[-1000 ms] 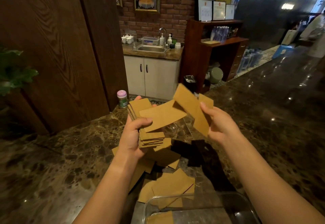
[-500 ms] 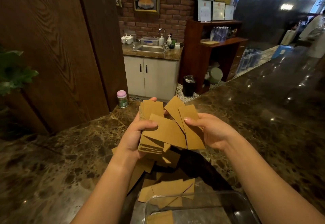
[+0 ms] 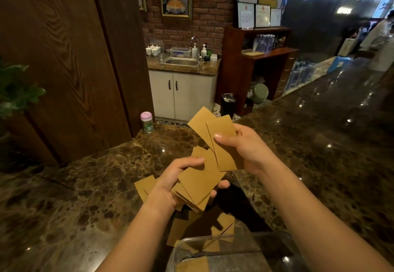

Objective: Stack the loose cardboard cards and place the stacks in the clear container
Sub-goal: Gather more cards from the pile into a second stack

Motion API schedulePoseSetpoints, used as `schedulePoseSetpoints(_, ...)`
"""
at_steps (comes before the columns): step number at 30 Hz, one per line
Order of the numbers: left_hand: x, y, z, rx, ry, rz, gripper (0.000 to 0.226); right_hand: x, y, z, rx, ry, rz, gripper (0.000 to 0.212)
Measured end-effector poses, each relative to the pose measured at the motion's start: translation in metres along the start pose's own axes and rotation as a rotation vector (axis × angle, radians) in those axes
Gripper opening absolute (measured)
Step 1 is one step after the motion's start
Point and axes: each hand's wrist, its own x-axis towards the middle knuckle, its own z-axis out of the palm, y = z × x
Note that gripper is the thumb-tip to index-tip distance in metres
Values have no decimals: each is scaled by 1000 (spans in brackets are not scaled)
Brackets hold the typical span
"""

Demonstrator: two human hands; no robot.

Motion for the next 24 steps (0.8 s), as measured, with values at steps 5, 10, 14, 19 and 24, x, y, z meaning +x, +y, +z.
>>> schedulePoseSetpoints(5,1,5,-11,-74,-23,260,89,-3,6,-6,259,64,81,25)
schedulePoseSetpoints(10,0,18,-12,-205,28,405,47,-7,15,-10,334,85,82,28)
schedulePoseSetpoints(14,5,22,-3,-232,226,456,21,-9,19,-7,386,46,122,28)
schedulePoseSetpoints(19,10,21,1,-167,356,515,29,-11,24,-2,302,-19,137,28)
schedulePoseSetpoints(24,10,19,0,-179,374,469,35,-14,22,1,273,14,16,31)
